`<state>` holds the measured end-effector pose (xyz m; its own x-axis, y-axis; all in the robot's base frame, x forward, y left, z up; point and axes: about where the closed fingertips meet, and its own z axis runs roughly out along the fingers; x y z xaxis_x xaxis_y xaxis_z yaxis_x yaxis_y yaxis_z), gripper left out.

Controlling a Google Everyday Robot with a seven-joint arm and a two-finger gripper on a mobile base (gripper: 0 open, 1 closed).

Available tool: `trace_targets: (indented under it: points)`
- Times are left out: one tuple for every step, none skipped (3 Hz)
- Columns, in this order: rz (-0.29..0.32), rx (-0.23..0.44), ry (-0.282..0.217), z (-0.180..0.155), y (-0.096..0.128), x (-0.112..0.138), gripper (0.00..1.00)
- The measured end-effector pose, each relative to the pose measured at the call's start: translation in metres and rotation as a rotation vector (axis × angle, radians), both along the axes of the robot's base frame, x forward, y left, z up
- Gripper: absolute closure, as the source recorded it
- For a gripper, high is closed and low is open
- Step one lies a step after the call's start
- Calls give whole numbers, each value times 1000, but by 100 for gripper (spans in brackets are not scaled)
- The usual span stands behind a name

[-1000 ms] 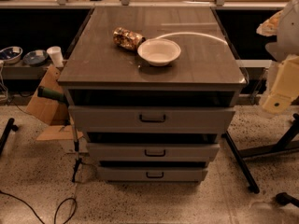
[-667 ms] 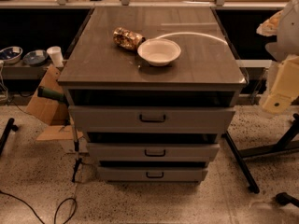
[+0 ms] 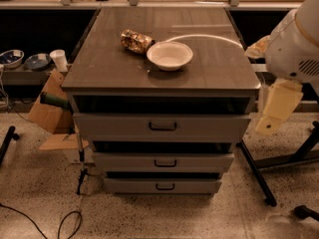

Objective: Open bottom drawer

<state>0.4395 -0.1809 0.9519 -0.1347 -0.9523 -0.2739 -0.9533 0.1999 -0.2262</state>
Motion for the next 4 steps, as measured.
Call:
trace_targets:
  points:
    - [49,126,39,-69,44,4,0]
    - [101,220,72,-142,85,-1,0]
    - [166,279,108,-222,123,-22,0]
    - [229,292,147,-307,153,-52,0]
